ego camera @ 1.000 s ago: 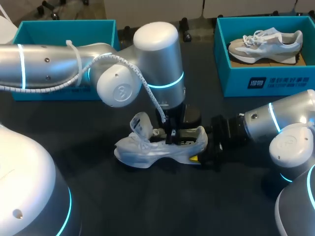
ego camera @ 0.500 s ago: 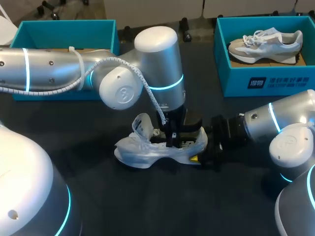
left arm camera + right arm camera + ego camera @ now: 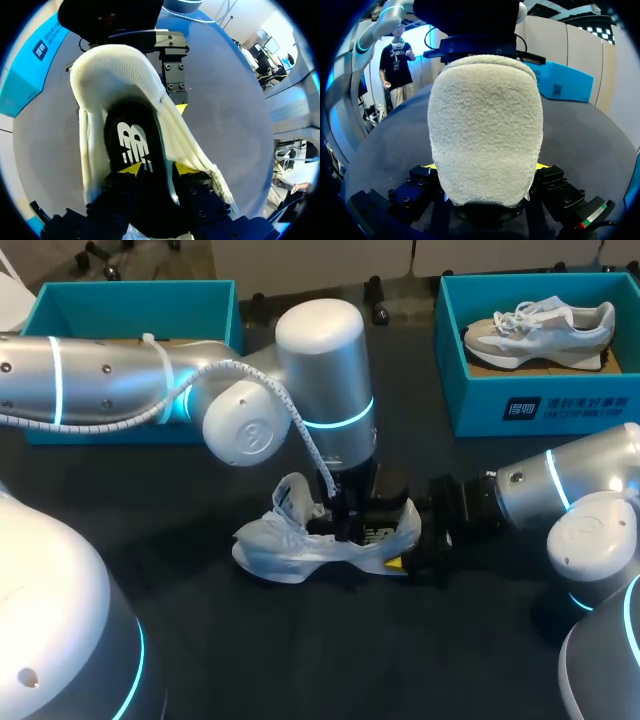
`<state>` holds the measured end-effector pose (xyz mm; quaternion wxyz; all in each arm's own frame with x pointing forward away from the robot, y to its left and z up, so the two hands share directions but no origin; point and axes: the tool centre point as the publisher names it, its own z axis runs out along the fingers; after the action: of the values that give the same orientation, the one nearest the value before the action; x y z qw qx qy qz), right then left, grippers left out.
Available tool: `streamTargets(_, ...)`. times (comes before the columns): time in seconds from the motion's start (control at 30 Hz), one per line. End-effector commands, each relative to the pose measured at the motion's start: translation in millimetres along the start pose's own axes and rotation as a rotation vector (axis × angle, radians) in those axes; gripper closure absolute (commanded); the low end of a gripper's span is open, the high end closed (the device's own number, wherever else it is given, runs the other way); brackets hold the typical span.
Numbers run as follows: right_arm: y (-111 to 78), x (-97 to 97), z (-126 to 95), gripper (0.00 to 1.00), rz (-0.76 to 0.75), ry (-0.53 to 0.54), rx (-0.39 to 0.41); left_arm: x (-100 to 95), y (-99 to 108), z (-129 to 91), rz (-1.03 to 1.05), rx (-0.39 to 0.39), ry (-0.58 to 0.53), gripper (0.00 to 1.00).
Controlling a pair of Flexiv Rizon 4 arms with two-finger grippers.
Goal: Take the shoe out of the shoebox, open the shoe tongue, remove and reinsert the insole, then place the shoe into the shoebox
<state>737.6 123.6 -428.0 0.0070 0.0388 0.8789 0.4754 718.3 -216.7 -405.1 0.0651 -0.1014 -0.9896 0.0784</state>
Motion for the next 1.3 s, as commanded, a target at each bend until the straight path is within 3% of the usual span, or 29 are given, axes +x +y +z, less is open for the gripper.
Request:
streamTargets(0.03,-0.2,-0.4,0.7,1.0,0.001,-0.002,0.003,2.3,1.7,15.7,0.007,0.003,-0.031,0.62)
streamTargets(0.17,-0.2,-0.4,0.7,1.0,0.001,-0.002,0.003,1.0,5.1,21.4,0.01,0.01,-0.092,0.75)
streamTargets(0.3,-0.2,-0.4,0.7,1.0,0.001,-0.002,0.003,0.1,7.5,27.1,0.024,-0.015,-0.134,1.0)
streamTargets(0.47,-0.2,-0.4,0.7,1.0,0.001,-0.002,0.003,-2.4,11.5,29.2,0.022,-0.031,-0.15,1.0)
streamTargets(0.73,-0.2,-0.4,0.7,1.0,0.001,-0.002,0.003,-6.3,18.6,12.8,0.014,-0.048,-0.138,1.0)
streamTargets(1.3,-0.2,-0.4,0.7,1.0,0.001,-0.002,0.003,-0.1,19.6,-24.6,-0.006,0.019,-0.16,1.0)
